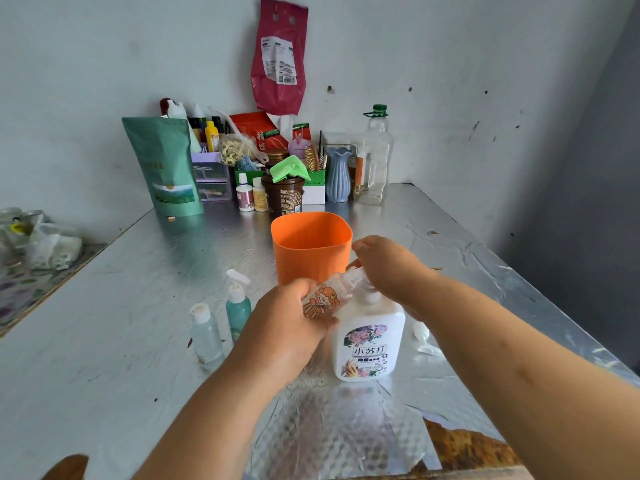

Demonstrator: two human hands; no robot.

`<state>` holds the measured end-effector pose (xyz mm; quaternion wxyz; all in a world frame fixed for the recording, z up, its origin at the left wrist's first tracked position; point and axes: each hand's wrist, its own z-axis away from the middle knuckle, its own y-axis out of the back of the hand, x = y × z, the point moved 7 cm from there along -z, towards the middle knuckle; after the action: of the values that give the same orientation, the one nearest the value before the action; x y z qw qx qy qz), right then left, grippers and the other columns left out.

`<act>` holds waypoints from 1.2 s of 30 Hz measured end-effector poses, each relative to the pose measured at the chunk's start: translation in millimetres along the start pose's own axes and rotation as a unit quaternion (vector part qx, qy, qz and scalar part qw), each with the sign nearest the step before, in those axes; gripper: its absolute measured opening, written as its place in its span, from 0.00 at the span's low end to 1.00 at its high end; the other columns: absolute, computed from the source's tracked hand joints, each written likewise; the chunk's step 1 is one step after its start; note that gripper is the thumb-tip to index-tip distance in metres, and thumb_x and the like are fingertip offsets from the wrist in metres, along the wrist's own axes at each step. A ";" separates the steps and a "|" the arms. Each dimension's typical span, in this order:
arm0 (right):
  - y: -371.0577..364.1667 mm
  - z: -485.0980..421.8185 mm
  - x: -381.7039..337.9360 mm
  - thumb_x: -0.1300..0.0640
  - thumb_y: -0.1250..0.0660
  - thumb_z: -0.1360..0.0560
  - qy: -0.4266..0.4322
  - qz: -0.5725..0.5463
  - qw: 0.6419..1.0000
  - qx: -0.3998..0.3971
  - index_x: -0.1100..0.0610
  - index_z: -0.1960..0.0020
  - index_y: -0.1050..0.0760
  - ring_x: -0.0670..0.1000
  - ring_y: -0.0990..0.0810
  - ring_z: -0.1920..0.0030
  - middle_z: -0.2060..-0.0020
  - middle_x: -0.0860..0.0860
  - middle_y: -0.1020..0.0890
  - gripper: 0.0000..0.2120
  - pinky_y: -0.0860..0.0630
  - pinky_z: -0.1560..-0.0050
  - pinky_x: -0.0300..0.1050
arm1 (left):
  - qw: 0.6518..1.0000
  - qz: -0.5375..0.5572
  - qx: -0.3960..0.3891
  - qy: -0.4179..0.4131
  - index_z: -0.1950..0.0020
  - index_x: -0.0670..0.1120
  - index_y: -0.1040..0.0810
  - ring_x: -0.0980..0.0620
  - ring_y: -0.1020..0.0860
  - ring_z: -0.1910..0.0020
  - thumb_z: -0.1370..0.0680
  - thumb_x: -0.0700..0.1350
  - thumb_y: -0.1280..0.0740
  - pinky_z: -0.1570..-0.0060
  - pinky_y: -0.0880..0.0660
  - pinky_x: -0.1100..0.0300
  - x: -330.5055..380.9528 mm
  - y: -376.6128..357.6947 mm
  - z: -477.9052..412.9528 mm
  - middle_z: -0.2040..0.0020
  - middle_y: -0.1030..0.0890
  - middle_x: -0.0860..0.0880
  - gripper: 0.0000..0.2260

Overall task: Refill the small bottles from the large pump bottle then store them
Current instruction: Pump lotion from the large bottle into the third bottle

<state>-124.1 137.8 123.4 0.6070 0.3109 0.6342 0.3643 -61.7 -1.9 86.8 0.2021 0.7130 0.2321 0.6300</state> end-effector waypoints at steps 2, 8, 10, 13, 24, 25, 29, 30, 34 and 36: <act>0.6 0.4 -0.1 0.64 0.49 0.19 -0.003 -0.004 1.000 0.000 0.68 0.37 0.28 0.63 0.25 0.40 0.41 0.65 0.24 0.16 0.27 0.41 0.54 | 1.000 -0.003 0.000 -0.001 0.44 0.54 0.20 0.58 0.19 0.51 0.27 0.47 0.25 0.47 0.22 0.52 1.0 0.6 0.7 0.51 0.16 0.59 0.13; 9.0 0.2 -0.3 0.64 0.49 0.19 -0.013 -0.017 1.000 -0.002 0.69 0.38 0.28 0.64 0.26 0.39 0.40 0.66 0.24 0.17 0.28 0.40 0.54 | 1.000 -0.001 -0.004 -0.007 0.43 0.54 0.20 0.57 0.19 0.50 0.28 0.46 0.25 0.45 0.22 0.51 6.7 4.8 1.8 0.50 0.16 0.59 0.14; 11.0 -1.4 0.1 0.63 0.49 0.20 -0.016 -0.018 1.000 0.003 0.69 0.38 0.28 0.64 0.25 0.39 0.41 0.66 0.24 0.16 0.28 0.40 0.54 | 1.000 0.004 -0.006 -0.008 0.43 0.54 0.20 0.57 0.18 0.50 0.28 0.46 0.24 0.45 0.22 0.51 7.5 5.6 1.8 0.50 0.16 0.59 0.15; 10.5 -2.3 0.7 0.64 0.47 0.20 -0.020 -0.024 1.000 0.002 0.69 0.38 0.28 0.64 0.25 0.40 0.41 0.66 0.24 0.16 0.27 0.41 0.54 | 1.000 0.006 -0.009 -0.008 0.42 0.53 0.20 0.57 0.18 0.49 0.28 0.46 0.24 0.44 0.22 0.50 6.9 5.4 1.5 0.49 0.16 0.58 0.15; 6.9 -3.3 1.1 0.64 0.48 0.19 -0.006 -0.024 1.000 0.013 0.68 0.38 0.27 0.64 0.24 0.41 0.42 0.65 0.23 0.15 0.27 0.43 0.54 | 1.000 0.013 -0.004 -0.008 0.45 0.53 0.19 0.57 0.18 0.49 0.28 0.47 0.24 0.46 0.22 0.50 -0.3 2.4 -1.6 0.51 0.16 0.58 0.12; 5.4 -3.2 1.1 0.64 0.48 0.19 -0.004 -0.024 1.000 0.013 0.68 0.38 0.27 0.64 0.24 0.41 0.42 0.65 0.23 0.15 0.27 0.42 0.54 | 1.000 0.016 -0.004 -0.005 0.45 0.53 0.19 0.57 0.18 0.49 0.28 0.47 0.24 0.46 0.21 0.50 -1.3 1.6 -1.6 0.51 0.16 0.58 0.12; 0.4 -0.6 0.4 0.63 0.49 0.19 -0.005 -0.024 1.000 0.010 0.67 0.38 0.28 0.64 0.24 0.41 0.42 0.65 0.23 0.16 0.26 0.41 0.55 | 1.000 0.013 -0.007 0.004 0.43 0.53 0.20 0.57 0.19 0.47 0.28 0.47 0.24 0.46 0.21 0.52 -2.5 -1.0 0.0 0.48 0.16 0.58 0.15; 0.8 0.0 0.9 0.63 0.49 0.19 -0.007 -0.028 1.000 0.011 0.67 0.38 0.28 0.64 0.25 0.41 0.42 0.65 0.24 0.16 0.27 0.41 0.54 | 1.000 0.010 -0.007 0.003 0.42 0.53 0.20 0.57 0.19 0.47 0.28 0.47 0.24 0.46 0.21 0.52 -2.0 -0.9 0.3 0.48 0.16 0.58 0.15; 3.5 1.6 3.0 0.64 0.49 0.19 -0.023 -0.053 0.998 -0.005 0.68 0.38 0.28 0.65 0.25 0.40 0.41 0.66 0.24 0.16 0.27 0.41 0.55 | 1.000 0.003 -0.005 0.000 0.42 0.53 0.20 0.57 0.19 0.49 0.27 0.47 0.25 0.47 0.21 0.53 3.5 2.4 3.7 0.49 0.16 0.58 0.15; 6.5 1.1 3.2 0.62 0.49 0.19 -0.023 -0.055 0.998 -0.006 0.68 0.38 0.28 0.65 0.25 0.40 0.41 0.66 0.24 0.17 0.28 0.41 0.55 | 1.000 0.003 -0.002 -0.004 0.42 0.53 0.20 0.58 0.19 0.49 0.27 0.46 0.25 0.46 0.22 0.53 5.9 4.0 4.3 0.49 0.16 0.58 0.14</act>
<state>-123.5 144.1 127.1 0.6424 0.2800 0.6341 0.3269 -56.5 -1.7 93.3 0.2022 0.7157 0.2277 0.6285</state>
